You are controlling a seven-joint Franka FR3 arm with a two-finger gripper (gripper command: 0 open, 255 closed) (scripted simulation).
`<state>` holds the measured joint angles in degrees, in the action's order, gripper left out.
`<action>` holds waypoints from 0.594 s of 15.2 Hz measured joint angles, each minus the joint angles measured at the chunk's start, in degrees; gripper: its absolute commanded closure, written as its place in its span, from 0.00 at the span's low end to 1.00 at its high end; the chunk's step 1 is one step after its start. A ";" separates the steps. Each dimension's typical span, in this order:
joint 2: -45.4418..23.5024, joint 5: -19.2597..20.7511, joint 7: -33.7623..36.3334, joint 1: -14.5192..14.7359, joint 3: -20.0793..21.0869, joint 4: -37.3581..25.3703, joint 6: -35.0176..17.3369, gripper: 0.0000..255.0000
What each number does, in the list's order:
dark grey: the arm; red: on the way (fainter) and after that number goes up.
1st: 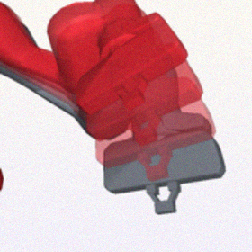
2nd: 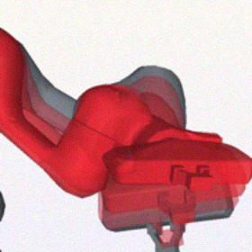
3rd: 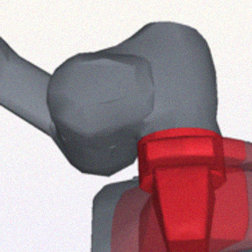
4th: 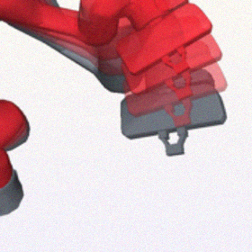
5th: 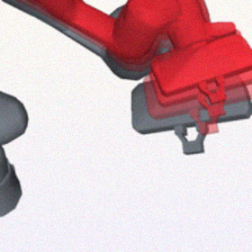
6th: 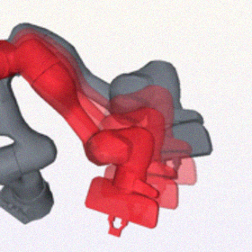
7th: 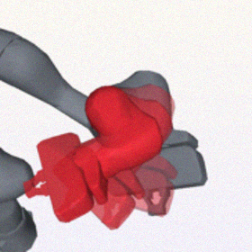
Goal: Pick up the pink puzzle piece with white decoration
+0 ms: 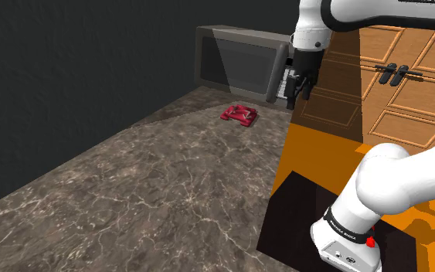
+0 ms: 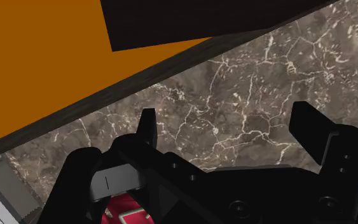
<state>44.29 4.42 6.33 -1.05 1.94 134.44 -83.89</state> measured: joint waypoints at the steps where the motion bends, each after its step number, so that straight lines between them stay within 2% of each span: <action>1: 0.00 0.00 0.00 0.00 0.00 0.00 0.00 0.00; 4: -3.12 -0.75 4.01 -1.33 0.71 0.43 -4.04 0.00; 9: -10.62 -1.65 12.91 -4.53 1.64 1.44 -14.05 0.00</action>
<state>33.67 2.77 19.24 -5.58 3.58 135.88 -97.93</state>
